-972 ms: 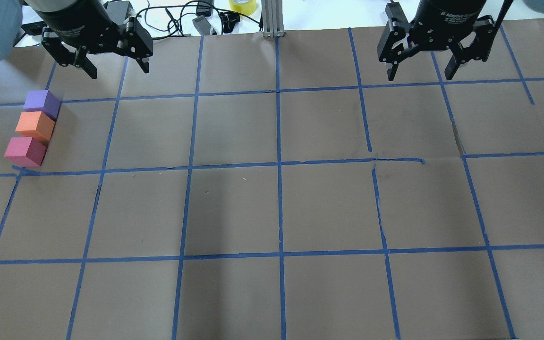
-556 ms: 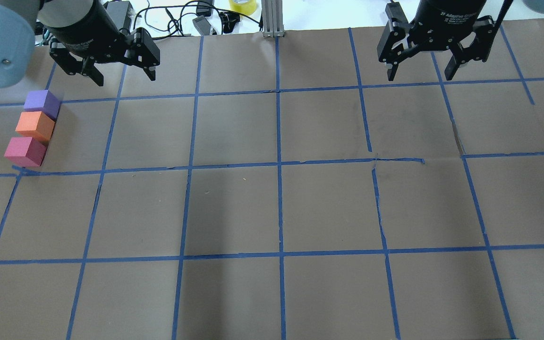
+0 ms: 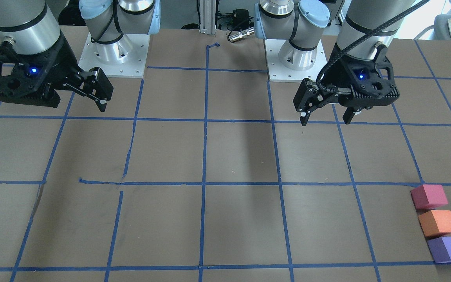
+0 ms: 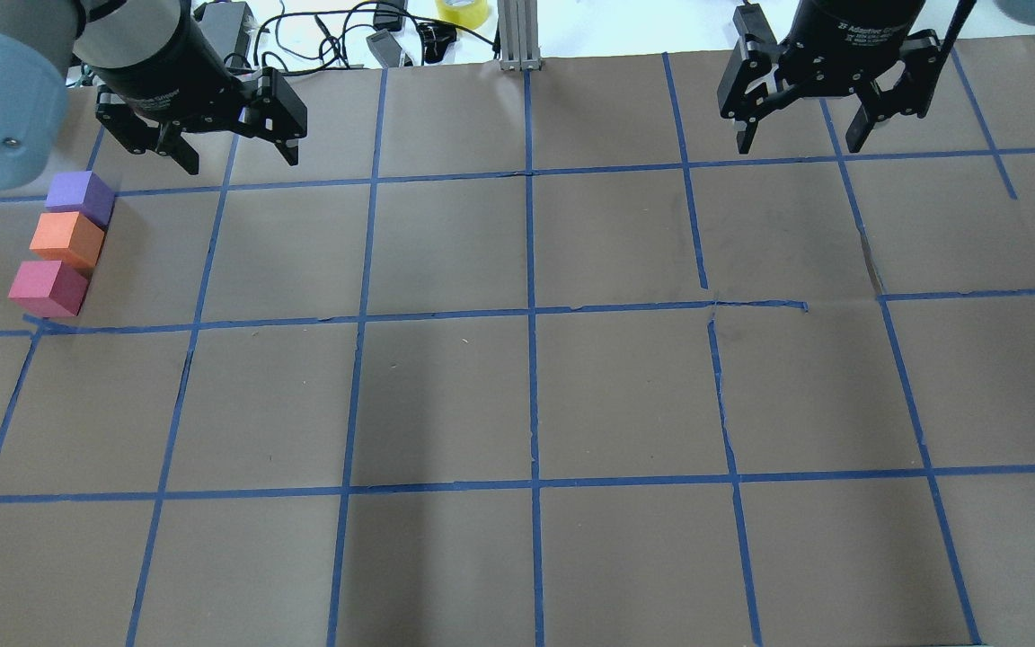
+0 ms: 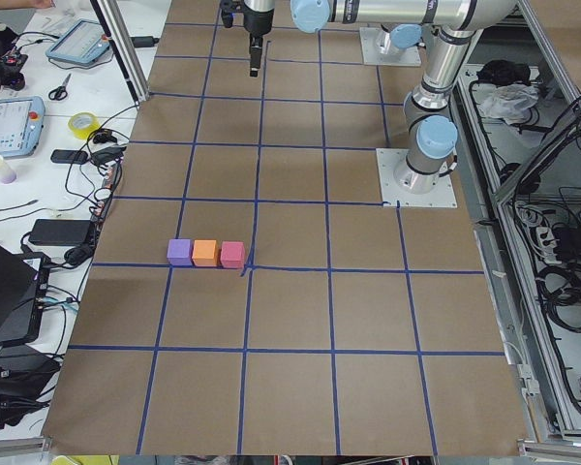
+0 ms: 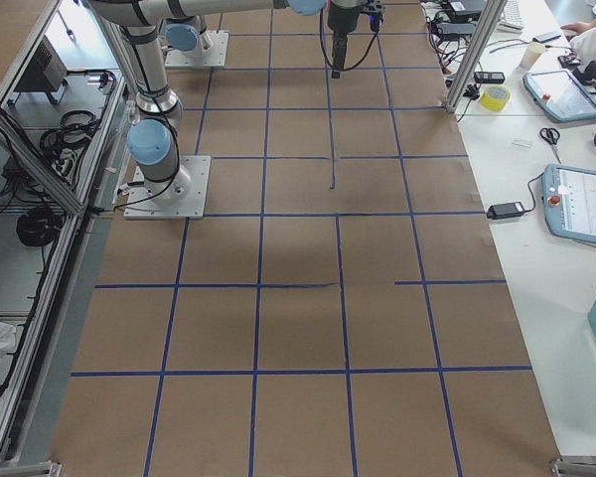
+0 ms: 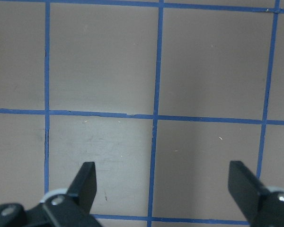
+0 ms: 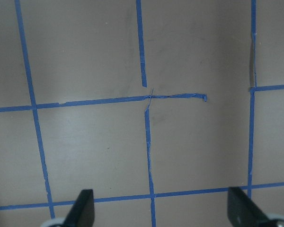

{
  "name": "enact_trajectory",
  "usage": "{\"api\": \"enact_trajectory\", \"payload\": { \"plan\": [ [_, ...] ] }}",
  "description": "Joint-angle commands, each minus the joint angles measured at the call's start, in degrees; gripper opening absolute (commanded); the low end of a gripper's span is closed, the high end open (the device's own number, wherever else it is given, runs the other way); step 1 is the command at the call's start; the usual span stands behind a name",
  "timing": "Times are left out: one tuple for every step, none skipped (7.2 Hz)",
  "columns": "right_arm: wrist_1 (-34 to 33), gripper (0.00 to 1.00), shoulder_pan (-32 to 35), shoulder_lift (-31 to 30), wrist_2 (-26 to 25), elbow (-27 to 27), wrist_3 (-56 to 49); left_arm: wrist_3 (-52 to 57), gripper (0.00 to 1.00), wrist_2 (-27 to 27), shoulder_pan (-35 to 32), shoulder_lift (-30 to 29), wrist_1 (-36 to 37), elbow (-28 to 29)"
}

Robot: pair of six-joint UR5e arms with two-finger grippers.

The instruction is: Arrange blocks in a line

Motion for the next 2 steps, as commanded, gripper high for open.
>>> {"api": "enact_trajectory", "payload": {
  "plan": [
    [0.0, 1.00, 0.1, 0.0, 0.0, 0.1, 0.0, 0.1, 1.00, -0.1, 0.0, 0.1, 0.1, -0.6],
    [0.0, 1.00, 0.0, 0.0, 0.0, 0.1, 0.0, 0.1, 1.00, 0.0, 0.0, 0.2, 0.2, -0.7]
  ]
}}
